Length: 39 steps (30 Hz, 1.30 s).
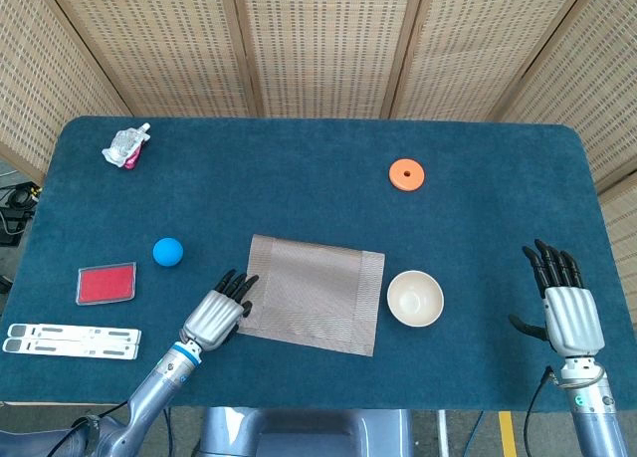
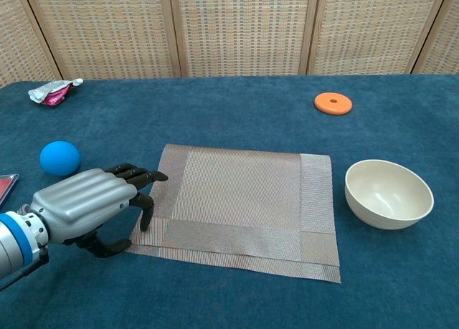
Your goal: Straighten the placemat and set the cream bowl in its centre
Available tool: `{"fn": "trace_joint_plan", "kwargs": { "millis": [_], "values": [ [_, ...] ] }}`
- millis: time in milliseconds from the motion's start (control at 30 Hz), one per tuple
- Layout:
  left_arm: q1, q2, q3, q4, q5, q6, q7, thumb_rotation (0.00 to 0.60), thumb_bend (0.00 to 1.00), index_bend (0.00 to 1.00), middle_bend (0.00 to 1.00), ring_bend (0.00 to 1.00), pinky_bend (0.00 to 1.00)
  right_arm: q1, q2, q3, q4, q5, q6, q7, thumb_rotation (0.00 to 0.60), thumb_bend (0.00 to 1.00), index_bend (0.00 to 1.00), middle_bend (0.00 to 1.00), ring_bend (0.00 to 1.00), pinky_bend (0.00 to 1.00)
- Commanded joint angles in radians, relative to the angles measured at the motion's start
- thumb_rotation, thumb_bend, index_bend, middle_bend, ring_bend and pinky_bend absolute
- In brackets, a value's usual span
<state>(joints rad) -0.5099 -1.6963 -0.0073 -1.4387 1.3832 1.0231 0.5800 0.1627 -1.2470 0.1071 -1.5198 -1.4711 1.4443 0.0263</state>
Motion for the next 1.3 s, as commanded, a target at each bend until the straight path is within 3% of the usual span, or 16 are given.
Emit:
{"fn": "trace_joint_plan", "kwargs": {
  "millis": [33, 367, 1000, 1300],
  "values": [
    [-0.002, -0.004, 0.001, 0.003, -0.001, 0.0, 0.001, 0.6, 0.41, 0.47, 0.0, 0.0, 0.0, 0.0, 0.001, -0.001, -0.001, -0.002, 0.001, 0.0, 0.6, 0.12, 0.07, 0.0, 0.0, 0.0],
    [-0.011, -0.031, 0.004, 0.032, 0.001, -0.001, -0.002, 0.6, 0.44, 0.54, 0.0, 0.0, 0.0, -0.002, 0.003, -0.002, -0.005, -0.006, 0.006, 0.002, 0.6, 0.12, 0.07, 0.0, 0.0, 0.0],
    [-0.014, -0.045, 0.012, 0.061, 0.023, 0.02, -0.032, 0.6, 0.55, 0.55, 0.0, 0.0, 0.0, -0.005, 0.008, -0.002, -0.012, -0.013, 0.014, 0.002, 0.6, 0.12, 0.07, 0.0, 0.0, 0.0],
    [-0.02, -0.029, 0.003, 0.039, 0.036, 0.038, -0.032, 0.6, 0.55, 0.55, 0.0, 0.0, 0.0, -0.007, 0.01, -0.002, -0.015, -0.016, 0.017, 0.003, 0.6, 0.12, 0.07, 0.0, 0.0, 0.0]
  ]
}}
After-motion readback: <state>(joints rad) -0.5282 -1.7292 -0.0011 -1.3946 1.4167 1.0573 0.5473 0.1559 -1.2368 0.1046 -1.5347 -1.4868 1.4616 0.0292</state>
